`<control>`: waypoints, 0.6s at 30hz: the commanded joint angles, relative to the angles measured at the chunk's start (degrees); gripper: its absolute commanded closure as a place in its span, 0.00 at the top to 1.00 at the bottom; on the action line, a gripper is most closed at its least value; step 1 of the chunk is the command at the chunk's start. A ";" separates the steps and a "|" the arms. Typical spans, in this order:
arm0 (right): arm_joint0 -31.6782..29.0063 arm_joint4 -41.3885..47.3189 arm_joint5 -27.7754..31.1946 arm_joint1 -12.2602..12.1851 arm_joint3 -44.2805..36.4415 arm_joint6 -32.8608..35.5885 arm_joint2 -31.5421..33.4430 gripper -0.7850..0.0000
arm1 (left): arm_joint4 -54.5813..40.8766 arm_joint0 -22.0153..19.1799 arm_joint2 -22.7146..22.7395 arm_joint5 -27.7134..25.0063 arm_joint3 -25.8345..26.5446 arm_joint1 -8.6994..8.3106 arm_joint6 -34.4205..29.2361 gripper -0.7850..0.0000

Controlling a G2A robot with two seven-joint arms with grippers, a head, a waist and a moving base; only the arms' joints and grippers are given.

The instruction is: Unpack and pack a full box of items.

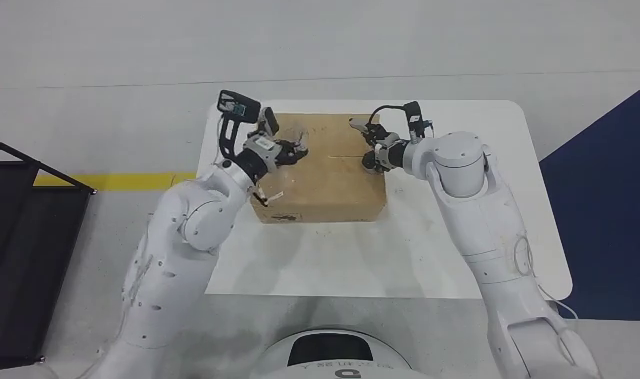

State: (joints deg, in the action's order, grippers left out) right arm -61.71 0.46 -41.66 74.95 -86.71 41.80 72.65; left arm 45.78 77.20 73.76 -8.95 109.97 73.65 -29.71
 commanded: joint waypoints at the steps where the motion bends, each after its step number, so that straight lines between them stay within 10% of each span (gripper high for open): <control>1: 0.00 0.00 0.00 0.00 0.00 0.00 0.00 1.00 | -5.97 -0.10 0.90 0.28 0.25 -0.02 -1.98 1.00; 18: 0.00 0.00 0.00 0.00 0.00 0.00 0.00 1.00 | -6.55 3.81 7.27 -3.00 5.34 -1.45 -2.05 1.00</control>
State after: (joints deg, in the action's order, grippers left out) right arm -61.71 0.46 -41.66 74.95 -86.71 41.80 72.65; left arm 36.76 79.54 79.81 -11.13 114.46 72.40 -33.30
